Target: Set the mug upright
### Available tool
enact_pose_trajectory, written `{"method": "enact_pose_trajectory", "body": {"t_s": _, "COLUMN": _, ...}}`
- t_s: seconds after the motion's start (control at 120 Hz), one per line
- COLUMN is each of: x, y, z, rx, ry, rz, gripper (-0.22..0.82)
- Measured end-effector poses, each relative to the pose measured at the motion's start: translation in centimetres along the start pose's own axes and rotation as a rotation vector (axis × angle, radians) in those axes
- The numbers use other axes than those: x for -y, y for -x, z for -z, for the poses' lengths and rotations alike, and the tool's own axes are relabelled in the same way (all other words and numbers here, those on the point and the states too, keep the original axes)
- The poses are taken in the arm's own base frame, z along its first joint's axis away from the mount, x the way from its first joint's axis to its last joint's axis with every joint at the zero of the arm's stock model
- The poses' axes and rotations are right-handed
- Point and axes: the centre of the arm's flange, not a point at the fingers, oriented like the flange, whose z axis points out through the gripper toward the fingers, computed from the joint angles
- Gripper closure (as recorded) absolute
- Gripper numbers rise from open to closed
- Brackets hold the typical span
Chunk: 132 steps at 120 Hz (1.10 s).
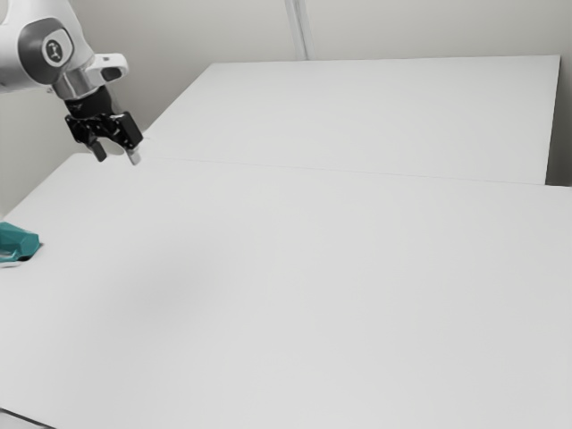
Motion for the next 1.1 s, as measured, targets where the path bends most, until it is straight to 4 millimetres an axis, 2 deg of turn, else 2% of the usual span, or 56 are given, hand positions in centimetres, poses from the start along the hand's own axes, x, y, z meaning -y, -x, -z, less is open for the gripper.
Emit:
{"method": "enact_pose_trajectory", "body": {"t_s": 0.158, "x": 1.2, "y": 1.4, "z": 0.7, "rx": -0.012, "ry": 0.001, "rz": 0.004, "gripper": 0.00}}
{"method": "enact_pose_trajectory", "body": {"t_s": 0.242, "x": 0.8, "y": 3.1, "z": -0.4, "rx": -0.005, "ry": 0.013, "rz": -0.007, "gripper": 0.00}}
{"method": "enact_pose_trajectory", "body": {"t_s": 0.283, "x": 1.3, "y": 4.1, "z": -1.5, "rx": 0.004, "ry": 0.020, "rz": 0.002, "gripper": 0.00}}
{"method": "enact_pose_trajectory", "body": {"t_s": 0.383, "x": 5.9, "y": 8.0, "z": -5.0, "rx": 0.022, "ry": 0.038, "rz": 0.102, "gripper": 0.00}}
{"method": "enact_pose_trajectory", "body": {"t_s": 0.433, "x": 7.9, "y": 9.4, "z": -6.2, "rx": 0.014, "ry": 0.037, "rz": 0.146, "gripper": 0.00}}
{"method": "enact_pose_trajectory", "body": {"t_s": 0.633, "x": 17.5, "y": 11.7, "z": -10.6, "rx": -0.044, "ry": 0.008, "rz": 0.322, "gripper": 0.00}}
{"method": "enact_pose_trajectory", "body": {"t_s": 0.75, "x": 23.2, "y": 13.1, "z": -13.9, "rx": -0.118, "ry": 0.057, "rz": 0.423, "gripper": 0.00}}
{"method": "enact_pose_trajectory", "body": {"t_s": 0.8, "x": 25.8, "y": 13.6, "z": -14.6, "rx": -0.160, "ry": 0.073, "rz": 0.459, "gripper": 0.00}}
{"method": "enact_pose_trajectory", "body": {"t_s": 0.867, "x": 28.4, "y": 13.5, "z": -15.2, "rx": -0.222, "ry": 0.096, "rz": 0.481, "gripper": 0.00}}
{"method": "enact_pose_trajectory", "body": {"t_s": 1.008, "x": 31.3, "y": 11.2, "z": -16.9, "rx": -0.344, "ry": 0.192, "rz": 0.435, "gripper": 0.00}}
{"method": "enact_pose_trajectory", "body": {"t_s": 1.1, "x": 33.8, "y": 11.8, "z": -18.5, "rx": -0.396, "ry": 0.251, "rz": 0.383, "gripper": 0.00}}
